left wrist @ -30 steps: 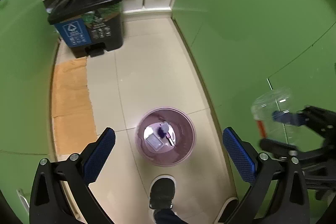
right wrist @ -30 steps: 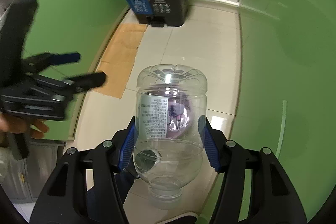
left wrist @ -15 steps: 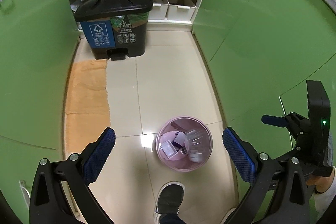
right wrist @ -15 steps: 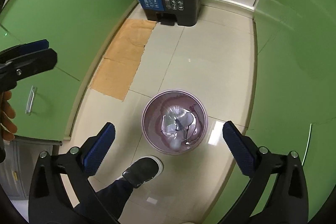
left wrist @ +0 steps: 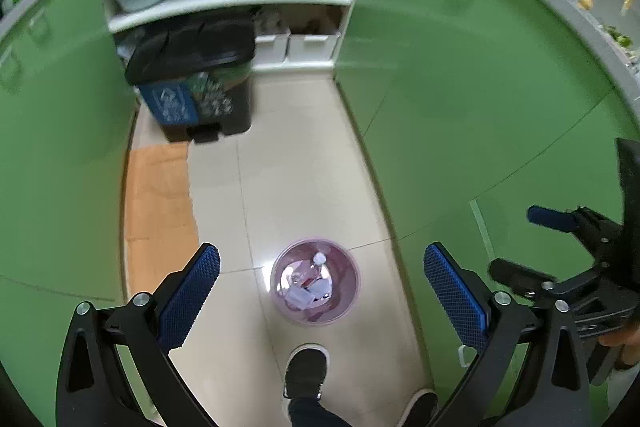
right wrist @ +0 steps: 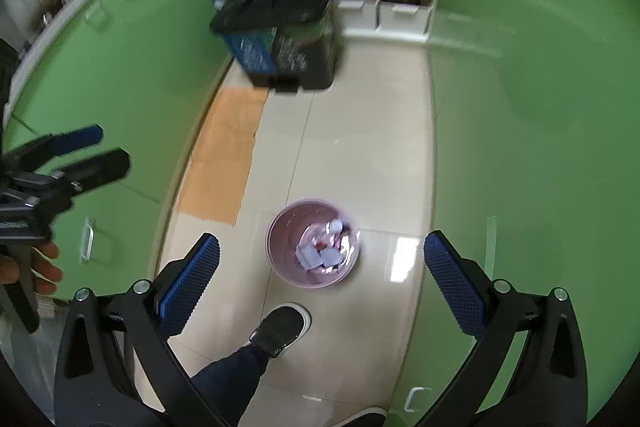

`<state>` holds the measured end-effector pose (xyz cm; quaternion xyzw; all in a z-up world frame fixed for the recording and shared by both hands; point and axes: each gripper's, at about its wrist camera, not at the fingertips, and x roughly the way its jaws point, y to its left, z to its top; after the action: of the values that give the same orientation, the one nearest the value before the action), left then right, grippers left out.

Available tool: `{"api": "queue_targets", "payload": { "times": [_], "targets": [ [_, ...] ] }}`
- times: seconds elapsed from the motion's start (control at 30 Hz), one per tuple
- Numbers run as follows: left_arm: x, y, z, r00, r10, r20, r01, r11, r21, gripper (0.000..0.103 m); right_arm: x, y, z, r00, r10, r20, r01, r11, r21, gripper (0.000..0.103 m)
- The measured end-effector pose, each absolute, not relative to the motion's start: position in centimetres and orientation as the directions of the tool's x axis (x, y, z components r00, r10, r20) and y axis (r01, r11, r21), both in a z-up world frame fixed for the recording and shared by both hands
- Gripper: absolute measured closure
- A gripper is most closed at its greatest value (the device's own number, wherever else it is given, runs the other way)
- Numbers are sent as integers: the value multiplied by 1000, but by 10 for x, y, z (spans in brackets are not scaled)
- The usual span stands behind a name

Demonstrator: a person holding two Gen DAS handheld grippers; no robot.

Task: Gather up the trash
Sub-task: 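Return both tools to the counter above the white plate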

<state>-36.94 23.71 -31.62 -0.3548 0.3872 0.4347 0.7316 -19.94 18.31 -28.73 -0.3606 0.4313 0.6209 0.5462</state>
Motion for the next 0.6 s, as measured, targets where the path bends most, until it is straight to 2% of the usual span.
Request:
{"api": "queue_targets", "payload": {
  "times": [0.3, 0.5, 0.6],
  "targets": [
    [-311, 226, -177, 397, 396, -828, -861, 473, -186, 5, -130, 141, -93, -74, 557, -828, -987, 78, 140, 3],
    [-245, 206, -104, 482, 371, -794, -782, 590, -199, 5, -39, 82, -12, 79, 600, -796, -960, 260, 101, 3],
    [-208, 195, -79, 520, 342, -783, -733, 648, -205, 5, 5, 45, 9, 163, 590, -791, -925, 371, 86, 3]
  ]
}}
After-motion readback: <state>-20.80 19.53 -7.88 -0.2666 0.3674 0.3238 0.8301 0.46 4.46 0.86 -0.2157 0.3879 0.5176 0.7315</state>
